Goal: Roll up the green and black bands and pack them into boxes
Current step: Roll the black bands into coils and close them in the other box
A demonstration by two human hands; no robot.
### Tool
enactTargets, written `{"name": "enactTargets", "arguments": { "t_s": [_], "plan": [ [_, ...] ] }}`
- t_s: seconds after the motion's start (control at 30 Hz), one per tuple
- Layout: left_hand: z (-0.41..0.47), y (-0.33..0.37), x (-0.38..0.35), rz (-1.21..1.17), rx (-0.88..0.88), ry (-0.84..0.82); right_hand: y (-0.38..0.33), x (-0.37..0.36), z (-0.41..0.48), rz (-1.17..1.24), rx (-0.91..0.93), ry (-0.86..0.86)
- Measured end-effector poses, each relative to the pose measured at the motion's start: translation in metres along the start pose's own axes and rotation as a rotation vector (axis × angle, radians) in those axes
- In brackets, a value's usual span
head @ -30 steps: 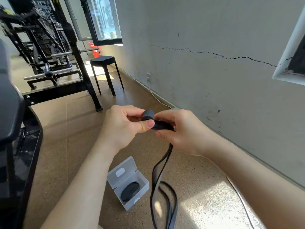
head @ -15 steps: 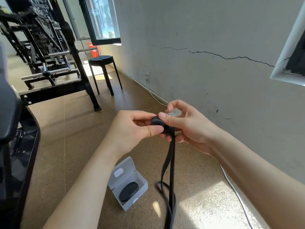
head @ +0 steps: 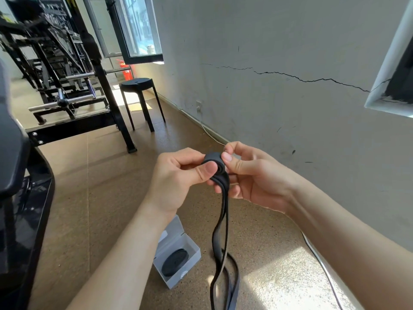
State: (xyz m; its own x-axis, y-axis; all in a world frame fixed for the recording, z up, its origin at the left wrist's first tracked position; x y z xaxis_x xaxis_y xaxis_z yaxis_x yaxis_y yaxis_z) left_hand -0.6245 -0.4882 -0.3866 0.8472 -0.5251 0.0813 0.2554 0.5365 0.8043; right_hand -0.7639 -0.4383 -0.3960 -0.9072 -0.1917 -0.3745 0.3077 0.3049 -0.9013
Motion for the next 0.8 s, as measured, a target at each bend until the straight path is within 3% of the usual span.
{"name": "enactTargets", "arguments": {
  "t_s": [0.17, 0.43, 0.63, 0.8],
  "plan": [
    [-0.001, 0.001, -0.002, -0.098, -0.026, -0.04, 0.003, -0.003, -0.001, 0.027, -0.035, -0.119],
    [-0.003, 0.0, -0.013, -0.213, 0.112, -0.116, -0.005, -0.002, -0.002, 0.086, 0.061, -0.096],
    [-0.004, 0.002, -0.018, -0.167, 0.095, 0.011, -0.003, -0.001, -0.001, 0.084, 0.033, -0.033],
    [-0.003, 0.002, -0.015, -0.157, 0.095, -0.003, -0.003, -0.001, -0.002, 0.09, 0.016, -0.023]
  ]
}}
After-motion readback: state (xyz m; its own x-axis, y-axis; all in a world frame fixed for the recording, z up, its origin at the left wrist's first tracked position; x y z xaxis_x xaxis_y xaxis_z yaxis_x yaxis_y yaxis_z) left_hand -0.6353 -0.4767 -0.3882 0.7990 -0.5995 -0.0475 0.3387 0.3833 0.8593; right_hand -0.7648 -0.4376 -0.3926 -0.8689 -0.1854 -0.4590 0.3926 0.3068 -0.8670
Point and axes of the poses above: each hand's wrist, its own z-axis towards the middle knuckle, its own x-axis out of the back of the hand, y = z × x, the point moved 4 cm from there along z, towards the middle knuckle, and after that the axes turned 13 degrees about -x, right-handed, at the moved point
